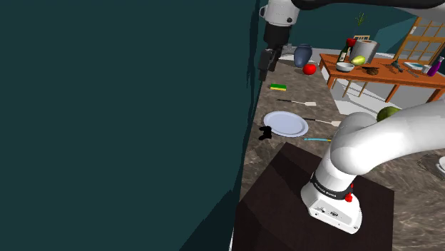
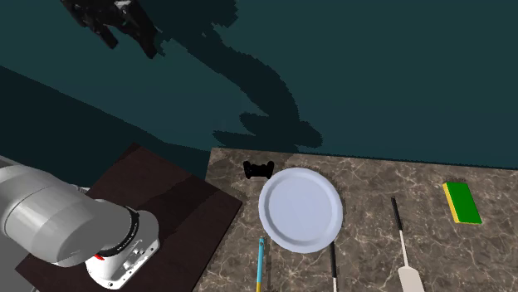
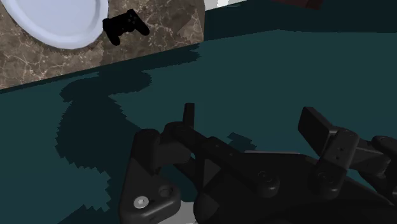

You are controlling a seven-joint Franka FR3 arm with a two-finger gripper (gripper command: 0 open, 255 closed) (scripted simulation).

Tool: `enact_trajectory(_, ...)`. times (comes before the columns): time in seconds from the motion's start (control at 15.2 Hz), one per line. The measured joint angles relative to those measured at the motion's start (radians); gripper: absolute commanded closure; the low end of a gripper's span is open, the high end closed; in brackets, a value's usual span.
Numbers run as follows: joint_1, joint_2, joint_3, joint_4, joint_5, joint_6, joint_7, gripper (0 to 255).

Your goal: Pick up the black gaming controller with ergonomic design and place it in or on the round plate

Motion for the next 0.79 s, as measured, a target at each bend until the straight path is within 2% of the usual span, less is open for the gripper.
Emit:
enact_trajectory(0.2, -0.012, 0.010, -0.011, -0.026, -0.007, 0.033, 0.003, 0)
enact_trajectory(0.79, -0.095, 0.127, -0.085, -0.176, -0.046, 0.283, 0.039, 0)
